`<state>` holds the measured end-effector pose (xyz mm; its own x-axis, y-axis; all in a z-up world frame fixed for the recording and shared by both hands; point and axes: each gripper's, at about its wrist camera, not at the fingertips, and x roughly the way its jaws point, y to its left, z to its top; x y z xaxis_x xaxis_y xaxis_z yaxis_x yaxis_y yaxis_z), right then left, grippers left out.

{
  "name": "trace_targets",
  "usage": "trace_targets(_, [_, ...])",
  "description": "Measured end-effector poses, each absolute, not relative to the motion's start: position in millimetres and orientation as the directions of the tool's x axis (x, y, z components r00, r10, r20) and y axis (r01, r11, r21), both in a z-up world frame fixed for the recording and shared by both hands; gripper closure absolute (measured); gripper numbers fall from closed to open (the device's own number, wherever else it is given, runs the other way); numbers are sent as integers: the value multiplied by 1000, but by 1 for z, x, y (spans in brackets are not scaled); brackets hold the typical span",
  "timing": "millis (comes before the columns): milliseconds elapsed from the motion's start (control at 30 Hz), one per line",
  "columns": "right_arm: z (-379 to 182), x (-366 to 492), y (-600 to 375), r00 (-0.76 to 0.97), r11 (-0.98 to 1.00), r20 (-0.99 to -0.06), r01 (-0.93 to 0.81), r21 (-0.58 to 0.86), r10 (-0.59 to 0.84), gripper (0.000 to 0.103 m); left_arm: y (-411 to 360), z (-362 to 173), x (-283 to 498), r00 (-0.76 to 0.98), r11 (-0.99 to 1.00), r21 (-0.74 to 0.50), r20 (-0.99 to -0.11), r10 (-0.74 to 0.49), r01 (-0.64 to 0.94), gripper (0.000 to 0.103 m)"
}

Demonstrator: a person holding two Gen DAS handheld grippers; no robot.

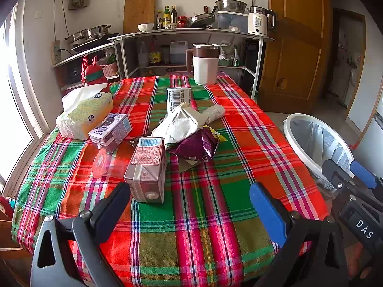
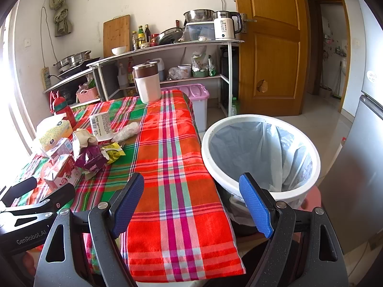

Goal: Collect trash

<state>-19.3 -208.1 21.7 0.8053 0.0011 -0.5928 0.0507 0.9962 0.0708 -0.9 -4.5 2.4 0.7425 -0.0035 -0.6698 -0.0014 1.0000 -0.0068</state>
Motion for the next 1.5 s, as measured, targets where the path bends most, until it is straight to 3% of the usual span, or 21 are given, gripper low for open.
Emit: trace_targets(1500, [19,-17,-206,800,996,-600,43,80,13,21,8,2,-1,736,999,-47,-676,-35,4,2])
